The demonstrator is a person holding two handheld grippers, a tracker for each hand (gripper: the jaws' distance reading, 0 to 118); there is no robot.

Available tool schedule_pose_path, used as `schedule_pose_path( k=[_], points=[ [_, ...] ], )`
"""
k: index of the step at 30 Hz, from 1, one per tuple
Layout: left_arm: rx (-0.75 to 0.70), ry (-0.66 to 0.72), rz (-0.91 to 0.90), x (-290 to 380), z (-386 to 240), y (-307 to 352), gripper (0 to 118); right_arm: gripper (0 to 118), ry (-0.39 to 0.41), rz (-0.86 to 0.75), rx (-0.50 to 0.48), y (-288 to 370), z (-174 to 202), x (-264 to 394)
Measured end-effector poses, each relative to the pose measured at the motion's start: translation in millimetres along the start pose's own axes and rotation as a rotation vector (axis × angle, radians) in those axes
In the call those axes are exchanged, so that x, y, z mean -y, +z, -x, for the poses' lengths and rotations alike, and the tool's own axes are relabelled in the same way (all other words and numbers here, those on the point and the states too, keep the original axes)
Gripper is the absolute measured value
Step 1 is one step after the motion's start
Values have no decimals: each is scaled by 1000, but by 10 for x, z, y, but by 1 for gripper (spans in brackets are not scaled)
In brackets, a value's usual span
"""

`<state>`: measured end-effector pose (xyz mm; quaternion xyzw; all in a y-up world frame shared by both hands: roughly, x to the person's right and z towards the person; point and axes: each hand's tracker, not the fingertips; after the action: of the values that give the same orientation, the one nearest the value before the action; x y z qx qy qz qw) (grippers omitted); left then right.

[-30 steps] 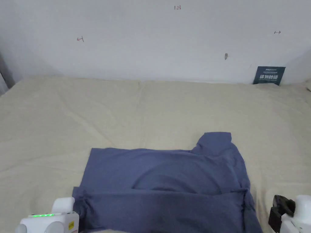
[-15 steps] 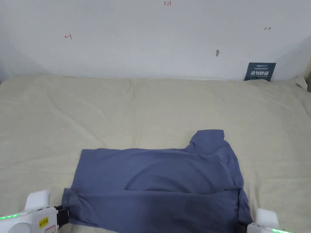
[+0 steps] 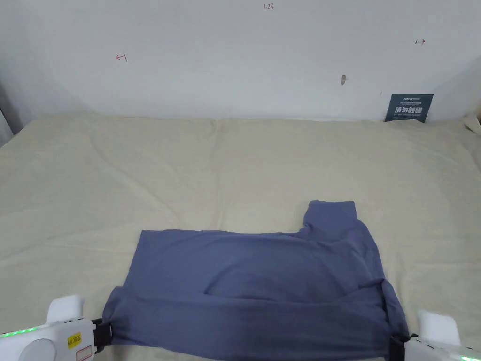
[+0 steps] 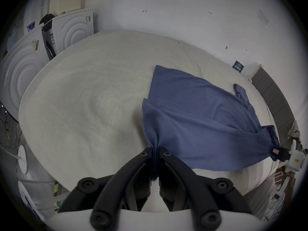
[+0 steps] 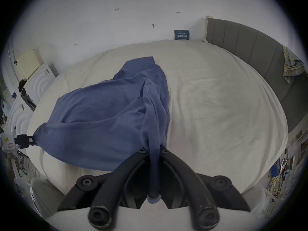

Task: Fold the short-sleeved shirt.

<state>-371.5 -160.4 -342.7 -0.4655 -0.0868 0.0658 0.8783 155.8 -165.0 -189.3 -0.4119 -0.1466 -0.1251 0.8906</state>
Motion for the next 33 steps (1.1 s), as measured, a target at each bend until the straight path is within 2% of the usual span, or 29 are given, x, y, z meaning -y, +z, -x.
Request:
schedule_pose_path(
  k=[6, 10, 13, 14, 15, 16, 17, 18, 20, 22, 27, 31, 33],
  points=[
    [-29, -6, 90, 478, 131, 74, 7, 7, 15, 81, 10, 55, -132, 464],
    [-70, -22, 164, 751, 155, -186, 7, 7, -25, 178, 38, -262, -208, 733],
    [-60, 57, 137, 765, 183, -212, 8, 7, -54, 149, 39, -235, -193, 732],
    [-66, 76, 145, 745, 185, -187, 12, 10, -52, 156, 40, -202, -175, 696],
    [-51, 88, 147, 716, 184, -152, 24, 17, -52, 157, 41, -135, -140, 652],
    [-38, 114, 150, 685, 179, -104, 57, 27, -51, 156, 45, -70, -115, 606],
    [-21, 142, 149, 641, 143, -14, 80, 32, -52, 134, 42, 22, -91, 551],
    [2, 152, 121, 601, 116, 57, 88, 38, -52, 78, 27, 120, -62, 481],
    [58, 155, -13, 481, -7, 325, 88, 65, -34, -26, -2, 356, -27, 265],
    [87, 126, -113, 322, -193, 592, 88, 79, -14, -154, -44, 640, 67, 62],
    [159, 27, -378, 0, -676, 1181, 91, 79, 48, -477, -93, 1285, 310, -294],
    [150, -62, -608, -51, -1033, 1495, 91, 79, 116, -673, -63, 1574, 483, -352],
    [105, -118, -709, -12, -1170, 1553, 88, 75, 133, -733, -28, 1656, 546, -341]
  ],
)
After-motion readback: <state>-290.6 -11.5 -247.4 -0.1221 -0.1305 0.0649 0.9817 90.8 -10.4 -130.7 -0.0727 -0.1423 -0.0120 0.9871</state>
